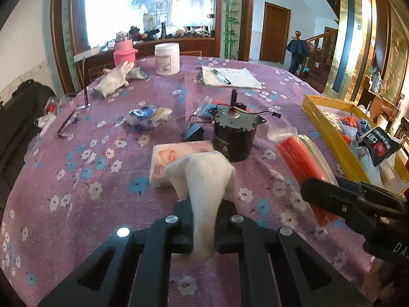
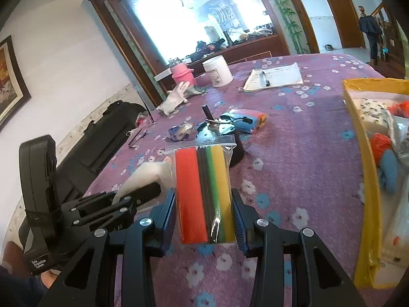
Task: Organize soft objects
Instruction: 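Carry the sponge pack and white towel with both grippers over the tray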
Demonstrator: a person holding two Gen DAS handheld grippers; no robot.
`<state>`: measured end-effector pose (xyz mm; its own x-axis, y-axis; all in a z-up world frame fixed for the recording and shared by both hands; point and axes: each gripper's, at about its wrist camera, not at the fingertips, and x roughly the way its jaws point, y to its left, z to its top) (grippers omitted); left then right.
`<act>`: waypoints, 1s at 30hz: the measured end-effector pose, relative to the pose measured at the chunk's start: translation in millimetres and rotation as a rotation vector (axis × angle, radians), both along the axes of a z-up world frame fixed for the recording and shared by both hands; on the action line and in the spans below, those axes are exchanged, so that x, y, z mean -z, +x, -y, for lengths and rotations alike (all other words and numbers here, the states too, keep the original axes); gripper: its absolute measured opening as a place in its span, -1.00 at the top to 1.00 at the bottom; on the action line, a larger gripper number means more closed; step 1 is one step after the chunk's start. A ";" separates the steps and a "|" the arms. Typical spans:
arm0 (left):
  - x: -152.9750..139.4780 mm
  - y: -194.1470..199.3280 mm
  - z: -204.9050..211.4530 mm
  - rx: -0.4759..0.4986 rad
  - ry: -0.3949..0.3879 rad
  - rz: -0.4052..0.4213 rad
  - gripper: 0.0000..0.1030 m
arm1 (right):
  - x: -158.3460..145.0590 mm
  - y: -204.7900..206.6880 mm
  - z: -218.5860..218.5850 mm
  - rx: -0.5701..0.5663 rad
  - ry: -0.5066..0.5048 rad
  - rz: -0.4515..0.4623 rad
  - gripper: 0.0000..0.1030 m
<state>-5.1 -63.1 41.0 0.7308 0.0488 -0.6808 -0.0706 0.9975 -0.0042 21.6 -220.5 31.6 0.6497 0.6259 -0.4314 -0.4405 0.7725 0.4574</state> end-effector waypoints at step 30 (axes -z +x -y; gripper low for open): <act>-17.5 -20.6 39.7 0.019 0.151 0.114 0.81 | 0.9 -20.5 26.9 0.030 0.052 0.002 0.16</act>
